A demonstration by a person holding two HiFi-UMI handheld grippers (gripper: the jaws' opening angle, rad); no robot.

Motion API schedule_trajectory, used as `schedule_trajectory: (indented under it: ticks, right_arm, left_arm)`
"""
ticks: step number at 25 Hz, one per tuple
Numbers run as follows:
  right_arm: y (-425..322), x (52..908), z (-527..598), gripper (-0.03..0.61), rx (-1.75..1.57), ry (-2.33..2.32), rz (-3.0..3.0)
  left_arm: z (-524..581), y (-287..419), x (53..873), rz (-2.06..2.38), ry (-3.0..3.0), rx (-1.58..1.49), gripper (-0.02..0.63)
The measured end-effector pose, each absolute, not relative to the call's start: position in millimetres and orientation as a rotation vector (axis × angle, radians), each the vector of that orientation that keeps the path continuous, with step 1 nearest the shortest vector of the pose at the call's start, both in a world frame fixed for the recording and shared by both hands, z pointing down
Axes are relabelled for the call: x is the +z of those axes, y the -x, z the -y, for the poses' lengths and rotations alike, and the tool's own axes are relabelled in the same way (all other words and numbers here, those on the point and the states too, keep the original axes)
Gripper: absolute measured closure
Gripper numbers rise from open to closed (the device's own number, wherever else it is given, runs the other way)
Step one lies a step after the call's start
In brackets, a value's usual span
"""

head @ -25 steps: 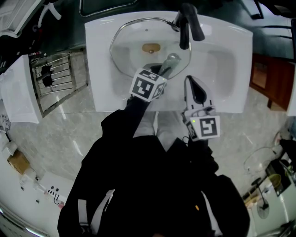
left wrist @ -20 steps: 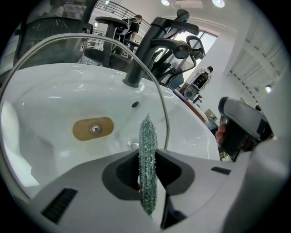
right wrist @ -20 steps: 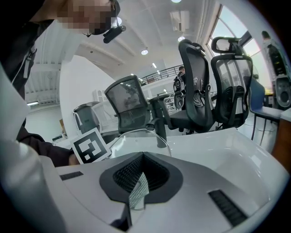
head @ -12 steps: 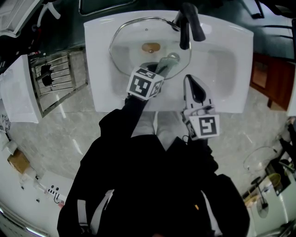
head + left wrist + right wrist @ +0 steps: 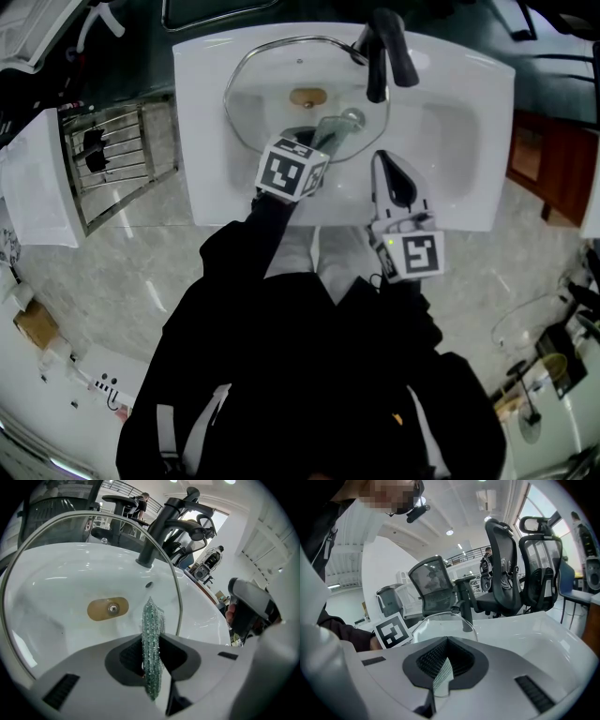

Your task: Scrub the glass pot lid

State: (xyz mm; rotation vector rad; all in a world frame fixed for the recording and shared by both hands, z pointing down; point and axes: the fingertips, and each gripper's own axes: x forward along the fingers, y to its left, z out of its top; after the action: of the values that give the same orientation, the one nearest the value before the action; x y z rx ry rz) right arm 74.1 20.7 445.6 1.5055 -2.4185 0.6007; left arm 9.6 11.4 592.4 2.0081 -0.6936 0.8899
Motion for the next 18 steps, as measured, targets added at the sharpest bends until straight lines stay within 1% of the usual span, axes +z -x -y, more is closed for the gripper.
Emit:
schedule_trajectory:
  ticks: [18]
  right_arm:
    - [-61, 444, -19, 0.589, 0.585, -1.464, 2.436]
  left_arm:
    - [-11, 9, 596, 0.731, -1.982, 0.925, 0.541]
